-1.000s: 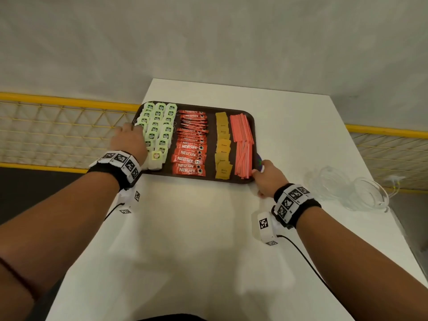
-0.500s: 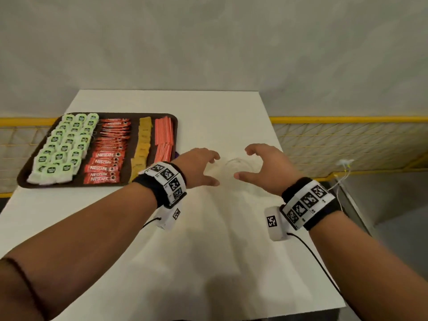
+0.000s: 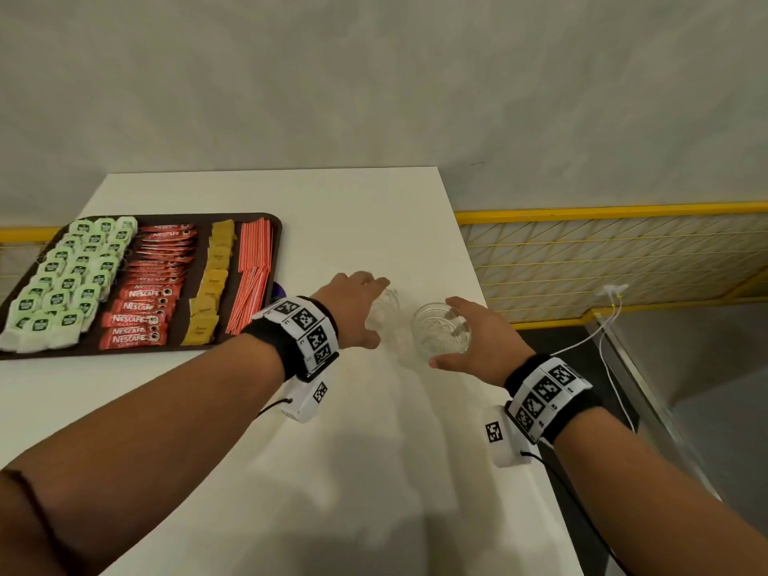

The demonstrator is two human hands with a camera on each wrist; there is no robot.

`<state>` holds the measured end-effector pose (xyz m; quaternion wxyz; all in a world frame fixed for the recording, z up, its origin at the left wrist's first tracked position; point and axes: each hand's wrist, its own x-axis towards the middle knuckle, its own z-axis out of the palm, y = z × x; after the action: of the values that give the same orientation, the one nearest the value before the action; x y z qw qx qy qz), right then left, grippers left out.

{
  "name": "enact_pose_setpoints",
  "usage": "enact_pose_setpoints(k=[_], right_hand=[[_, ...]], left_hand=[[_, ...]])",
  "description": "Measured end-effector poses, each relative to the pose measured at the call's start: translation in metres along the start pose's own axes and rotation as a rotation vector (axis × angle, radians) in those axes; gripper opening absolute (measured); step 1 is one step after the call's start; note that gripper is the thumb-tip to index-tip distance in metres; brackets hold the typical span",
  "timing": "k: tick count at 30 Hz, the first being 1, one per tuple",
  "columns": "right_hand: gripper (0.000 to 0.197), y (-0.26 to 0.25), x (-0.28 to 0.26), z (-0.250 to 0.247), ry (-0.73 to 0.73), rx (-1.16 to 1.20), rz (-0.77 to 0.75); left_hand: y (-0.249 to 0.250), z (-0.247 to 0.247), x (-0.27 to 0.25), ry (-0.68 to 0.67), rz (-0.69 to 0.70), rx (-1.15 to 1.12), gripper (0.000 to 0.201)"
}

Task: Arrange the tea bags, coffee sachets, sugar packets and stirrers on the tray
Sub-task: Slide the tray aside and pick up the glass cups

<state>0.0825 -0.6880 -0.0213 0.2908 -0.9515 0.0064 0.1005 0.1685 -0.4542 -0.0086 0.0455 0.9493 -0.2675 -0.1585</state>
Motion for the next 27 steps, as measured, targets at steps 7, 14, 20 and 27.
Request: enact_pose_setpoints(k=[7, 14, 20, 27], right_hand=[[0.098, -0.019, 0.024, 0.014, 0.002, 0.045, -0.032], [0.095, -0.068, 0.068, 0.039, -0.08, 0.123, -0.077], [0.095, -0.118, 0.123, 0.065, -0.162, 0.141, -0.114], [0.094, -0.15, 0.157, 0.083, -0.214, 0.139, -0.155]], left_hand=[[-0.032, -0.002, 0.017, 0.065, 0.01, -0.053, 0.097], [-0.111, -0.036, 0.051, 0.103, -0.13, -0.098, 0.098], [-0.169, -0.054, 0.08, 0.119, -0.138, -0.187, 0.097], [-0.203, -0.056, 0.094, 0.149, -0.095, -0.226, 0.094]])
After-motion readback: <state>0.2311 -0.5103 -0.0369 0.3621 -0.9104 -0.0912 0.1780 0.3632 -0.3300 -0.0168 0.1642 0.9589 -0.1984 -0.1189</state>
